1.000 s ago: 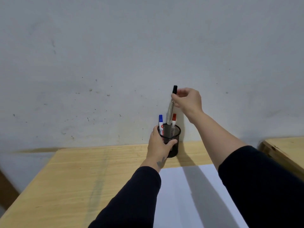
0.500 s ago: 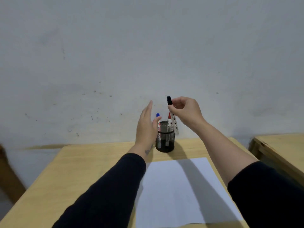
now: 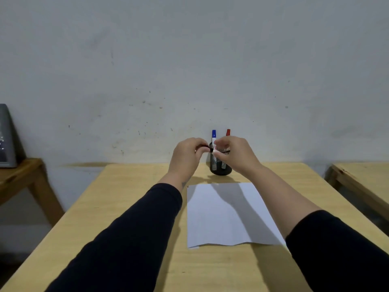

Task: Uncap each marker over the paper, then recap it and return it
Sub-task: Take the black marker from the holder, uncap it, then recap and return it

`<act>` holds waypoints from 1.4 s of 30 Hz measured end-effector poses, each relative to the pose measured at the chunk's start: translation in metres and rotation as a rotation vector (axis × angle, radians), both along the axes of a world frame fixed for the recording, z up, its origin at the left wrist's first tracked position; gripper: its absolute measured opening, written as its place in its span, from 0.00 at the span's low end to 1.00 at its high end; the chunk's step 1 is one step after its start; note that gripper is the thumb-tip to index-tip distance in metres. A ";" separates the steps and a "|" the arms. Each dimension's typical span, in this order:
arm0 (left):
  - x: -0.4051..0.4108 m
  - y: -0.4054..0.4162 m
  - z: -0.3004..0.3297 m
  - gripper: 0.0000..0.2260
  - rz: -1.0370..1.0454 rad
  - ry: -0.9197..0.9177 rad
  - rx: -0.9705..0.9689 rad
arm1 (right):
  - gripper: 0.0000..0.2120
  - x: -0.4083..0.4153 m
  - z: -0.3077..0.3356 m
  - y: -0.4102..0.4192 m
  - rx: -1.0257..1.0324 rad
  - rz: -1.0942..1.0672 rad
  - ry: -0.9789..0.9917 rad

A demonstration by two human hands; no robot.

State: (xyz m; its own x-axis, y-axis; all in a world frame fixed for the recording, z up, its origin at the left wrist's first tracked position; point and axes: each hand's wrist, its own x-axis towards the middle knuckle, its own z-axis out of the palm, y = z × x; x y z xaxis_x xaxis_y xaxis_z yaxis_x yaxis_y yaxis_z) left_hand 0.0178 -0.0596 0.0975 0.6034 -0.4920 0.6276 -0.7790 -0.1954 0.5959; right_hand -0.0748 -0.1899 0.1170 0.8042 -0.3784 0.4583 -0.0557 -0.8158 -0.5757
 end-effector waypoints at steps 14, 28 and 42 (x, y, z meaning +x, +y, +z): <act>-0.020 0.016 -0.049 0.04 0.077 0.240 -0.093 | 0.10 0.021 -0.037 0.041 1.417 -0.093 -0.159; -0.006 0.040 -0.065 0.08 0.179 0.605 -0.048 | 0.10 0.035 -0.066 0.030 1.259 -0.173 -0.166; 0.006 0.048 -0.114 0.37 0.306 0.205 0.721 | 0.07 0.050 -0.095 0.052 1.014 -0.046 -0.090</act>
